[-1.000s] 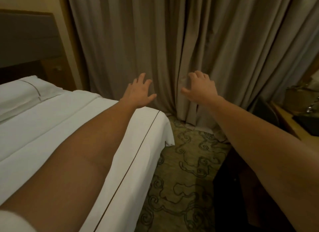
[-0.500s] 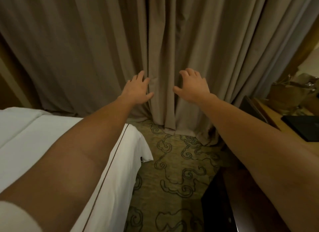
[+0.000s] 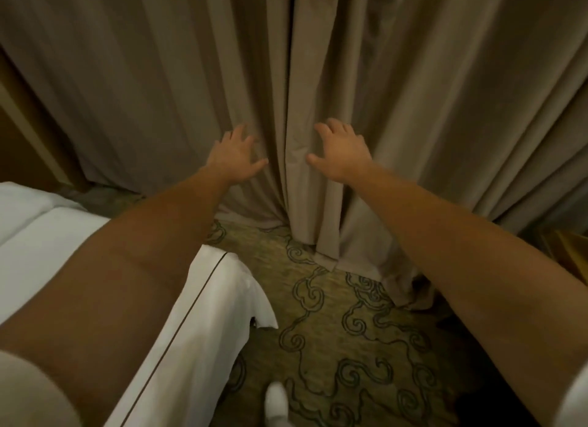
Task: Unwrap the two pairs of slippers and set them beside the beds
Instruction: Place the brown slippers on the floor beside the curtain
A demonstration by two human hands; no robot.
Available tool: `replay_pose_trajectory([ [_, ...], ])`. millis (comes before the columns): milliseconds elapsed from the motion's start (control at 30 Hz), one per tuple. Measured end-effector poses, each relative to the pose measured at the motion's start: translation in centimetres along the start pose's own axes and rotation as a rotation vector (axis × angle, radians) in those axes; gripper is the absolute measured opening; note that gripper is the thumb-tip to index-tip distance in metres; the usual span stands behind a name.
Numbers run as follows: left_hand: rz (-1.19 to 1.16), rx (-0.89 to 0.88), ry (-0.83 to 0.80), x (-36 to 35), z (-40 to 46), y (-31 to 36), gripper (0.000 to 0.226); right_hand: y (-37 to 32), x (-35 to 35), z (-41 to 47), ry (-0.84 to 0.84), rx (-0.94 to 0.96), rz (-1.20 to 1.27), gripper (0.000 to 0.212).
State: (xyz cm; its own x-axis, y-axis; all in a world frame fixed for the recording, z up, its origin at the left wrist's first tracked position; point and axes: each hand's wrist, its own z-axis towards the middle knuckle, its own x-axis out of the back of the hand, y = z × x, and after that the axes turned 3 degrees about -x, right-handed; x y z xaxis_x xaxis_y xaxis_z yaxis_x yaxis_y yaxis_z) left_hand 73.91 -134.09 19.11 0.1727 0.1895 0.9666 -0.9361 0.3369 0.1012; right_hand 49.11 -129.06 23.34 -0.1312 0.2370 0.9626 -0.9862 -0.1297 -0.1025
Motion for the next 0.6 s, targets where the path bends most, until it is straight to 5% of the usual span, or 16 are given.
replay_pose_trajectory([
  [300, -0.034, 0.158, 0.022, -4.7, 19.9, -10.6, 0.069, 5.4, -6.4, 23.5, -0.112, 0.095, -0.009, 0.07],
  [600, -0.01, 0.321, -0.017, -9.8, 34.0, -18.2, 0.068, 2.5, -14.6, 44.6, -0.136, 0.383, 0.097, 0.073],
])
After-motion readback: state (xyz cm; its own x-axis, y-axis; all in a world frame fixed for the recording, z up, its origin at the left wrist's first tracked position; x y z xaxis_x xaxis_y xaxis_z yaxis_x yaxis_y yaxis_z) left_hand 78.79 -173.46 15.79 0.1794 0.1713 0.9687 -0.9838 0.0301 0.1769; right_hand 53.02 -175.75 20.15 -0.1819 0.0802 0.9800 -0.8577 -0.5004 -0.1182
